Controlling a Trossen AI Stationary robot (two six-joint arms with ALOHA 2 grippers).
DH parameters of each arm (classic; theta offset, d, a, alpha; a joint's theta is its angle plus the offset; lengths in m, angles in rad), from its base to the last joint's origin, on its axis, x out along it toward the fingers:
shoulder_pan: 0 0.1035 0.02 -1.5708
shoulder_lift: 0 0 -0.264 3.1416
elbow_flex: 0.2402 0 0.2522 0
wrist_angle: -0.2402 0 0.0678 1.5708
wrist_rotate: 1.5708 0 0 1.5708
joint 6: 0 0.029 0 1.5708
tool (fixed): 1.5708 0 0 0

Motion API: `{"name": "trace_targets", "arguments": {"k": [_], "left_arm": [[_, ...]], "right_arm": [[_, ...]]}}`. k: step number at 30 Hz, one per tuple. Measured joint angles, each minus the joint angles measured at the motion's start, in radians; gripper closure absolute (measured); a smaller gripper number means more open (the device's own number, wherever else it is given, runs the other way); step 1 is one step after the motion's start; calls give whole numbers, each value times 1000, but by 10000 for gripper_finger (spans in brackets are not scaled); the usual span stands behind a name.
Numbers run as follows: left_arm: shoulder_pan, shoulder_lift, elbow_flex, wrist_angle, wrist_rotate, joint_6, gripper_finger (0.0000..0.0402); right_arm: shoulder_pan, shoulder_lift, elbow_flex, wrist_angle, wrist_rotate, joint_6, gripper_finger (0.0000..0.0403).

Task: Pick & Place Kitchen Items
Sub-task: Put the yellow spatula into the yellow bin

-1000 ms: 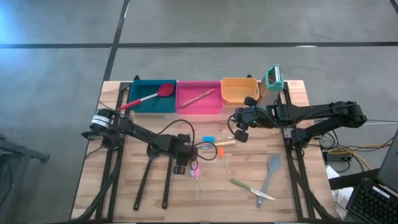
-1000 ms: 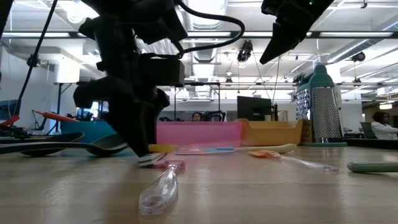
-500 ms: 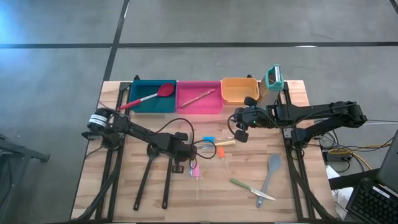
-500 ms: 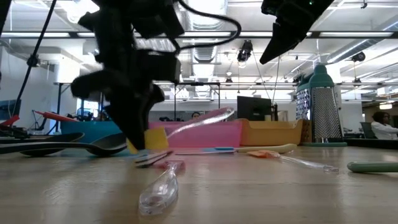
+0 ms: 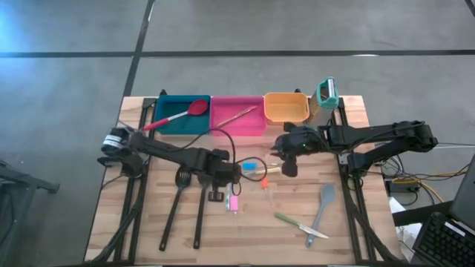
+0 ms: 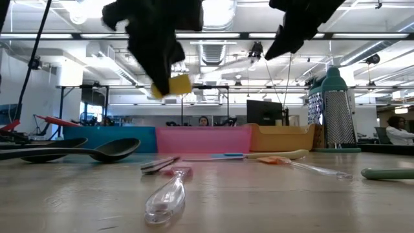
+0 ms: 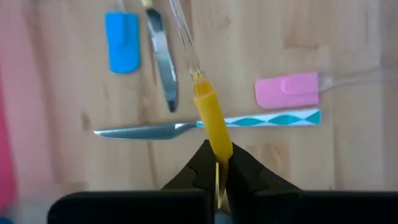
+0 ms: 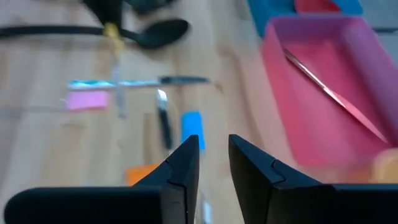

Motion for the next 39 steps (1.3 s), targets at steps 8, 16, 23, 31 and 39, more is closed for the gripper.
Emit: {"name": "trace_targets", "arguments": {"k": [8, 16, 23, 31, 39], "left_arm": [[51, 0, 91, -94, 0, 0, 385], [89, 0, 89, -104, 4, 1, 385], [90, 0, 91, -108, 5, 3, 385], [90, 0, 87, -125, 15, 3, 385], [90, 0, 86, -129, 18, 3, 385]], "right_arm": [[3, 0, -8, 145, -120, -24, 311], [5, 59, -8, 175, -123, -51, 302], [5, 159, 42, 172, -122, -105, 291], [5, 234, 161, 83, -120, -162, 282], [4, 271, 238, 22, -119, -188, 275]]}}
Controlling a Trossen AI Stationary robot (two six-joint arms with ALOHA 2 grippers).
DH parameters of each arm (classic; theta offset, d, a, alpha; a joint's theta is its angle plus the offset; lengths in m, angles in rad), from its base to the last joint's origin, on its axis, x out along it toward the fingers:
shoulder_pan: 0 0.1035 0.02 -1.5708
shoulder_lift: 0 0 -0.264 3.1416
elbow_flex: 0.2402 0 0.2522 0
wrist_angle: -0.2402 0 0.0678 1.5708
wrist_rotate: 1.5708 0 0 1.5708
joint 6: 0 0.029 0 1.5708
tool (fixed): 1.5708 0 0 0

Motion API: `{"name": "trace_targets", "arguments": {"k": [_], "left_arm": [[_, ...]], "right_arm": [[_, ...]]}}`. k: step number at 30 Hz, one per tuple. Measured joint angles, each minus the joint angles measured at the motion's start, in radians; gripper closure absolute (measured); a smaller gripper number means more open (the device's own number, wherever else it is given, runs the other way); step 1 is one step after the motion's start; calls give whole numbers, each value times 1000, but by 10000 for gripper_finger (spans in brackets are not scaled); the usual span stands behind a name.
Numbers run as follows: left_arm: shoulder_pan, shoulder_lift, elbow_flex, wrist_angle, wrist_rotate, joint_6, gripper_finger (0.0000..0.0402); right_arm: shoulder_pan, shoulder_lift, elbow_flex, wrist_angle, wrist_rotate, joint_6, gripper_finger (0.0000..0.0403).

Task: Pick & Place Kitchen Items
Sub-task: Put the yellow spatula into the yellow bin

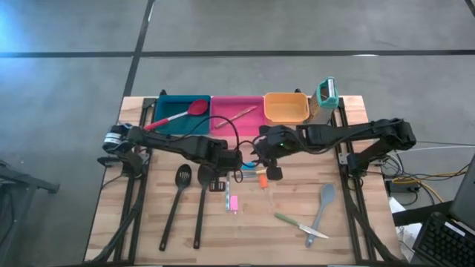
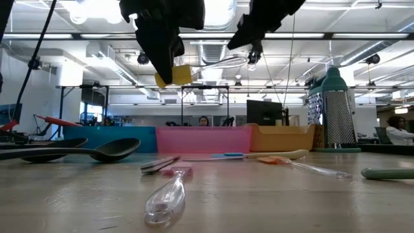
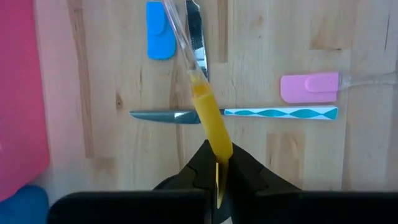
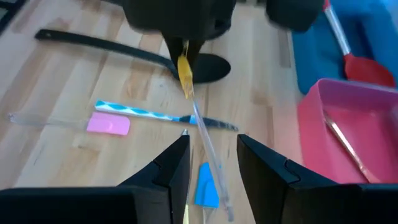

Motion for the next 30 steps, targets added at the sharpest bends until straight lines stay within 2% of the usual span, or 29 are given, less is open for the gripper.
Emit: {"name": "trace_targets", "arguments": {"k": [11, 17, 21, 30], "left_arm": [[0, 0, 0, -5, 0, 3, 386], [0, 0, 0, -8, 0, 2, 386], [1, 0, 0, -8, -2, 3, 386], [2, 1, 1, 3, -19, 7, 347]], "right_arm": [[-1, 133, 59, -60, 0, -34, 292], [0, 143, 102, -99, 0, -46, 333], [0, 131, 110, -132, -4, -52, 381], [0, 134, 109, -164, -2, -52, 392]]}}
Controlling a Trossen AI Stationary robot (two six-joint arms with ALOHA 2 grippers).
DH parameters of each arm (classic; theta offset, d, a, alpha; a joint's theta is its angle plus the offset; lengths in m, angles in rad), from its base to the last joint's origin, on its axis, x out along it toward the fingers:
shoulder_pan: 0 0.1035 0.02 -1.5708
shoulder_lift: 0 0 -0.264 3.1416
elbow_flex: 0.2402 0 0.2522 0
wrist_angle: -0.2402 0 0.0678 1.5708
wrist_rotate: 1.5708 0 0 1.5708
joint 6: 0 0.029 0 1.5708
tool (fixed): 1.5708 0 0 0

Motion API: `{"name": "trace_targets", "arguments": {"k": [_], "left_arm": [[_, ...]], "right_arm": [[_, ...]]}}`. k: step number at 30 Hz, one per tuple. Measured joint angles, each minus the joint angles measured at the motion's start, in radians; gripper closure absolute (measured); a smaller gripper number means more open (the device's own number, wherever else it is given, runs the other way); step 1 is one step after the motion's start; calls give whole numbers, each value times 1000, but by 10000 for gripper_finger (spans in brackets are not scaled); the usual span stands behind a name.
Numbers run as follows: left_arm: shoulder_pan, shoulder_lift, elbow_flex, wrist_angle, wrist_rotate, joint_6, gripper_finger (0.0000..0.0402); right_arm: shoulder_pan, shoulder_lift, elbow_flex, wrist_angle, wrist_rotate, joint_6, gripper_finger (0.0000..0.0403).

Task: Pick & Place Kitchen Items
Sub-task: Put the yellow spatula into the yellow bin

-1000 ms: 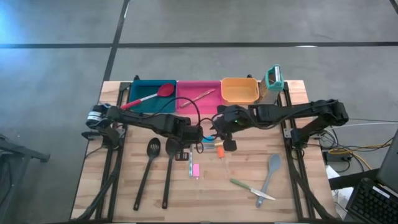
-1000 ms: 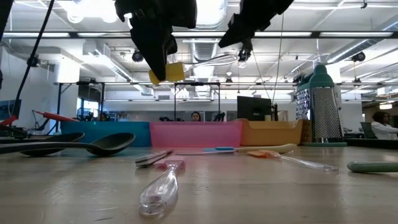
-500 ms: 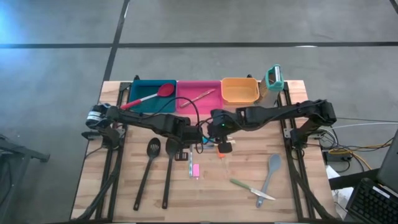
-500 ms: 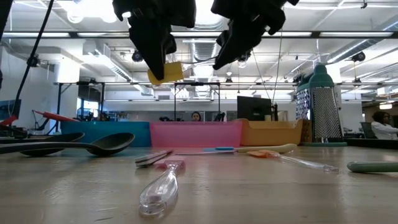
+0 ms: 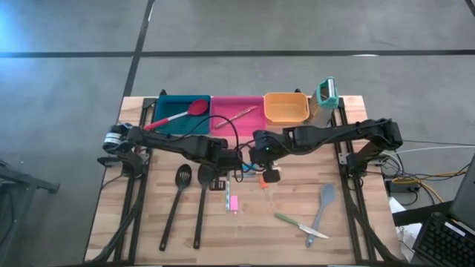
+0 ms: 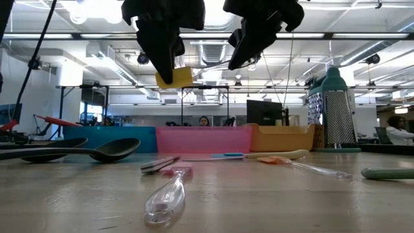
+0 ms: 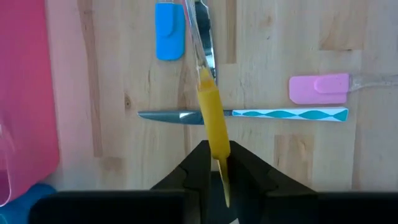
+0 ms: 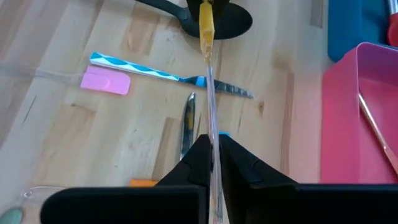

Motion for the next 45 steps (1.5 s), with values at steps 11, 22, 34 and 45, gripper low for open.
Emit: {"name": "trace_targets", "arguments": {"k": [11, 22, 34, 45], "left_arm": [[-1, -2, -4, -62, -145, 9, 322], [-2, -147, -294, 320, -344, -56, 333], [-2, -304, -538, 879, -344, 74, 335], [-2, -362, -587, 936, -344, 98, 331]], "right_arm": [[-25, -64, -6, -170, 203, 47, 393], [-188, -285, -205, -61, 329, 60, 394], [-489, -474, -447, 199, 318, -69, 394], [-697, -376, -444, 202, 206, -220, 394]]}}
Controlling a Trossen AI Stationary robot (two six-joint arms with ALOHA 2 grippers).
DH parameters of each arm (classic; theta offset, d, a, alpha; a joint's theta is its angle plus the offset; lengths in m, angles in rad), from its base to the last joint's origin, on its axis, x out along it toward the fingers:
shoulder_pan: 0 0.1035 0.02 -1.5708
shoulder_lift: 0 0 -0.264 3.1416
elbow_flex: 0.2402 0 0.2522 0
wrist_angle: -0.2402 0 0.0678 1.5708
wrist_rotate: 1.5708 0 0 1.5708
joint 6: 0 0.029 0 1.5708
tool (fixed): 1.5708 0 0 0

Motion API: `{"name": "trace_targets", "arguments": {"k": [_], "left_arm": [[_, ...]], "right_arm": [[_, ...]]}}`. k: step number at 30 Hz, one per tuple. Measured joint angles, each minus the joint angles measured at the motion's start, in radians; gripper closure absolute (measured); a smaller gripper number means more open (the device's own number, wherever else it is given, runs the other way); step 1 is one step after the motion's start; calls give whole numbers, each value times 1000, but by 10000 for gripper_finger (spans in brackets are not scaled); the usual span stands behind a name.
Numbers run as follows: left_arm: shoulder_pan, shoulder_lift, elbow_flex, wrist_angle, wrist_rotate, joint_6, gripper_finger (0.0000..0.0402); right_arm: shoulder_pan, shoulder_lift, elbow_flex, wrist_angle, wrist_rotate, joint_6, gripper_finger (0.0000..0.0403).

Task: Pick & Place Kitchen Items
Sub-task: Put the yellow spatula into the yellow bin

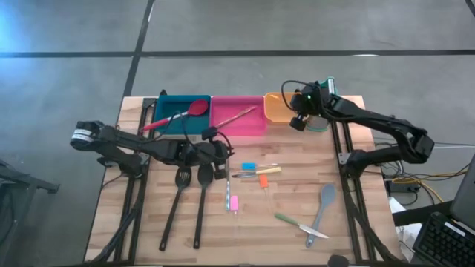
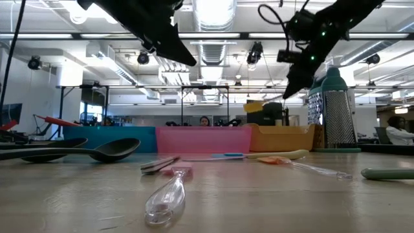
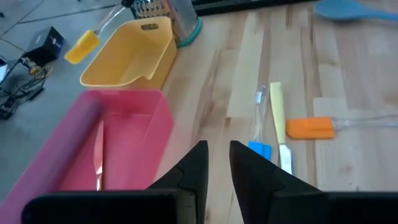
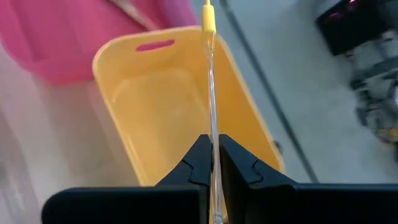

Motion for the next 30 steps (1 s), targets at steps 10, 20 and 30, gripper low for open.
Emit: {"name": "trace_targets", "arguments": {"k": [10, 20, 30], "left_arm": [[3, 5, -5, 44, 0, 77, 330], [10, 8, -5, 81, 0, 105, 337], [10, 8, -21, 82, 0, 104, 341]], "right_arm": [[-117, 140, 1, 5, -92, -72, 394], [-157, 295, 66, 23, -134, -109, 394], [-193, 475, 231, -163, -137, -107, 393]]}}
